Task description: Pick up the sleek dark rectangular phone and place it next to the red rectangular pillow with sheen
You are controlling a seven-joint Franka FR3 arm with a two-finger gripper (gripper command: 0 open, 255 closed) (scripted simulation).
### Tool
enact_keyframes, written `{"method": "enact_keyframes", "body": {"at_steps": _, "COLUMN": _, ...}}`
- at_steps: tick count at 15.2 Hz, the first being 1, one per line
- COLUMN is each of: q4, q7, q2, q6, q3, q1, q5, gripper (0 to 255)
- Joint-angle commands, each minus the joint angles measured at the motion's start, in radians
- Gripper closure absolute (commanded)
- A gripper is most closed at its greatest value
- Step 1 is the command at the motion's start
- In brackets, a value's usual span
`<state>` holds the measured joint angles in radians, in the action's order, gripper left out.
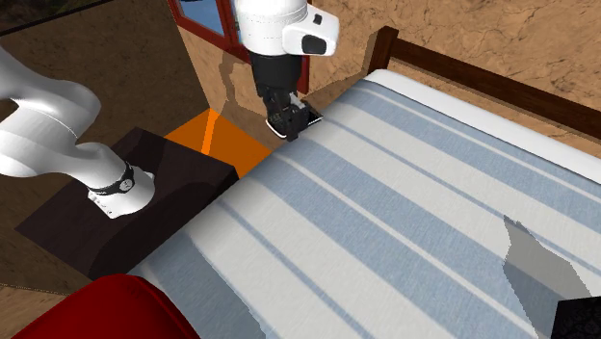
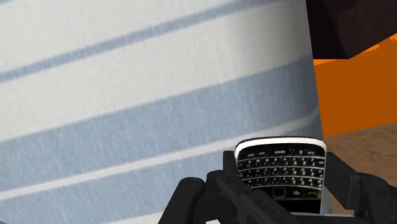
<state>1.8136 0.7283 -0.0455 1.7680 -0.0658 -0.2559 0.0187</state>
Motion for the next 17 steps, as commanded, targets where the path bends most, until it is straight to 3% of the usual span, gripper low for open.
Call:
{"method": "enact_keyframes", "body": {"at_steps": 1, "q4": 0.048, "q7": 0.048, "q2": -0.045, "q6": 0.002, "q3": 0.024, "q1": 0.022, "q5": 0.001, "gripper": 255}}
{"method": "enact_keyframes", "body": {"at_steps": 9, "q4": 0.181, "q7": 0.225, "q2": -0.169, "q6": 0.009, "q3": 0.128, "q1": 0.101, "q5": -0.016, "gripper": 255}}
{"method": "enact_keyframes", "body": {"at_steps": 17, "q4": 0.240, "q7": 0.408, "q2": -0.232, "q6": 0.005, "q3": 0.245, "q1": 0.180, "q5": -0.054, "gripper": 255}}
